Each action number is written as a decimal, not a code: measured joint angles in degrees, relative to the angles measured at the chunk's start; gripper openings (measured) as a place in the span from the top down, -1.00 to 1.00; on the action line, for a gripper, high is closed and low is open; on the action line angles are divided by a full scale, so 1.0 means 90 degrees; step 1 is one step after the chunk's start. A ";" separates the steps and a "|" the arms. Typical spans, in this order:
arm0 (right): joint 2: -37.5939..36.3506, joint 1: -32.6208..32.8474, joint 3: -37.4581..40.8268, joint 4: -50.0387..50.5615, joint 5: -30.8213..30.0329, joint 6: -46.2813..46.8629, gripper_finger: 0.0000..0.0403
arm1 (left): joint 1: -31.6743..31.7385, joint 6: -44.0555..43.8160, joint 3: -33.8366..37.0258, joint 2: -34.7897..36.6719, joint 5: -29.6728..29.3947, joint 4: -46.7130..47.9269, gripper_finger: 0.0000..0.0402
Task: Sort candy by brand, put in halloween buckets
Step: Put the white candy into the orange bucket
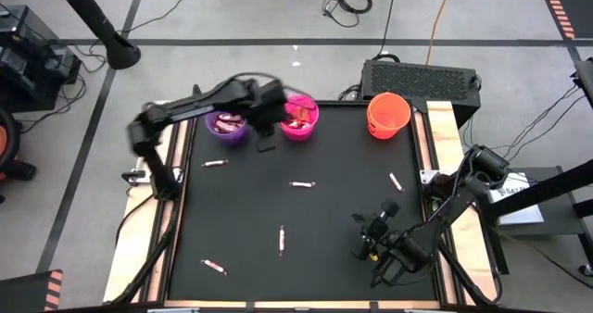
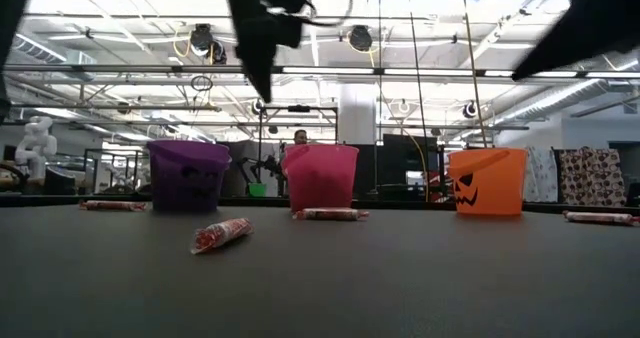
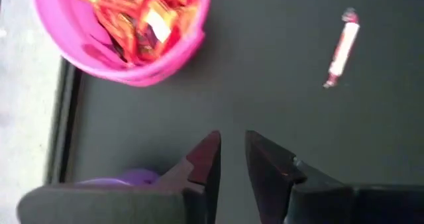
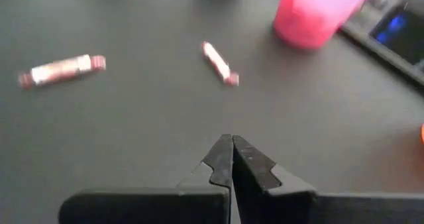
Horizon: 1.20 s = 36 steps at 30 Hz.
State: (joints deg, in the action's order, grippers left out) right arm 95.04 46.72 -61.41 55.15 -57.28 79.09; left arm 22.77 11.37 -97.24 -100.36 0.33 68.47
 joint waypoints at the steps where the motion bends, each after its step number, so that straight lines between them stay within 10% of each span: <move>1: 0.0000 -0.0051 0.0000 -0.0123 -0.0249 -0.0106 1.00 | -0.0058 -0.0059 0.0496 0.0357 0.0011 -0.0312 0.61; 7: 0.0178 -0.0662 0.0000 -0.1177 -0.1574 -0.1431 0.99 | -0.0756 -0.0469 0.3876 0.2611 0.0106 -0.3258 0.61; 12: 0.0204 -0.1655 0.0002 -0.2564 -0.1123 -0.3236 0.84 | -0.1423 -0.0568 0.5974 0.3802 0.0133 -0.5675 0.61; 23: 0.0204 -0.3445 0.0000 -0.5575 0.2516 -0.6995 0.28 | -0.2494 -0.0733 0.7803 0.4581 0.0149 -0.7794 0.61; 36: 0.1346 -0.4434 0.0080 -0.6091 0.3233 -0.6682 0.19 | -0.3046 -0.0536 0.9043 0.4578 0.0105 -1.0585 0.61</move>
State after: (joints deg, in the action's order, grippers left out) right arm 107.16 6.81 -60.69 0.33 -28.19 18.94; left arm -4.64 6.55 -15.86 -59.16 1.28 -26.79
